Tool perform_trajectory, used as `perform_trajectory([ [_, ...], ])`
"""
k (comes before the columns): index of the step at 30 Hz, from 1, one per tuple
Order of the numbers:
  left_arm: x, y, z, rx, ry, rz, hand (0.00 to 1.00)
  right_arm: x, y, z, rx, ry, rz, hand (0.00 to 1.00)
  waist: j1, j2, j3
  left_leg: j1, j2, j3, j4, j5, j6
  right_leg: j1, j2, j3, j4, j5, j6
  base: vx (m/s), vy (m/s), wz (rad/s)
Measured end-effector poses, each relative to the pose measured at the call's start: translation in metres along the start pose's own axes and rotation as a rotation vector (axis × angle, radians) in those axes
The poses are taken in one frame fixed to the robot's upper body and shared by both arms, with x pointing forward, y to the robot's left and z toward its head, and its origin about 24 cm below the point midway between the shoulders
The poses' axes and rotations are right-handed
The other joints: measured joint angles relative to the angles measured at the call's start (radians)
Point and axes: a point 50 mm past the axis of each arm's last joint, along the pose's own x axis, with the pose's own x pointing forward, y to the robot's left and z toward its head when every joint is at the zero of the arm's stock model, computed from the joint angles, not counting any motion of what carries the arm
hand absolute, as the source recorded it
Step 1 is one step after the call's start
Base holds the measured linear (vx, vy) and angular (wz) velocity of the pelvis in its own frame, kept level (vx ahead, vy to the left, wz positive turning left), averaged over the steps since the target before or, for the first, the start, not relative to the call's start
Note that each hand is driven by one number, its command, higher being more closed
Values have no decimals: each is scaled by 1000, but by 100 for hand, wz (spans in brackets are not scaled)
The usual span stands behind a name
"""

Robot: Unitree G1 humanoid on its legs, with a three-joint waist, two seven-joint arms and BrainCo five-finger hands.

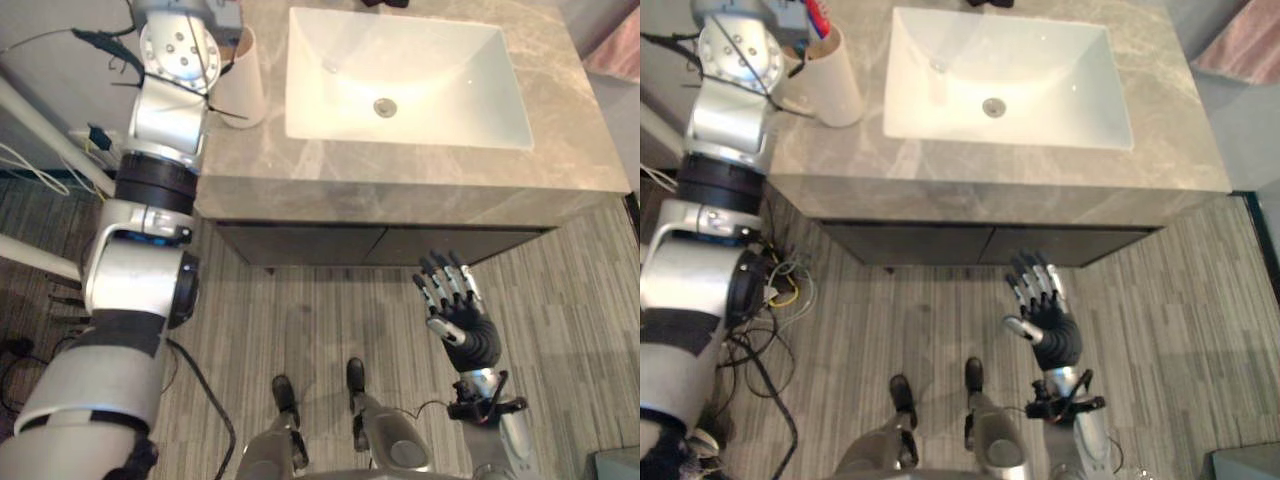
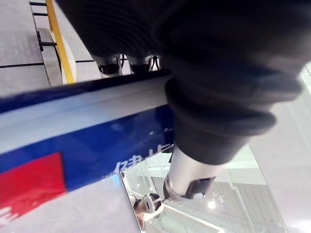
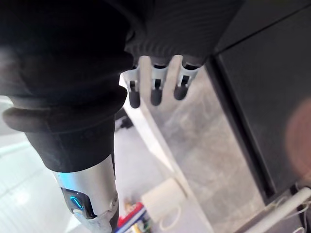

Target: Organize washtable

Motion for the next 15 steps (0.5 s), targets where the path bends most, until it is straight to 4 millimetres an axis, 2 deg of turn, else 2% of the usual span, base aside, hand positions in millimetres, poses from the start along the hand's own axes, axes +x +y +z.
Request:
perform_trajectory([
  [15, 0, 1, -1, -11, 8, 3, 100, -3, -6, 3, -13, -8, -25, 0, 1, 1, 31, -14, 2, 4, 5, 0, 0, -16, 2, 4, 0, 1, 0, 0, 0, 0],
])
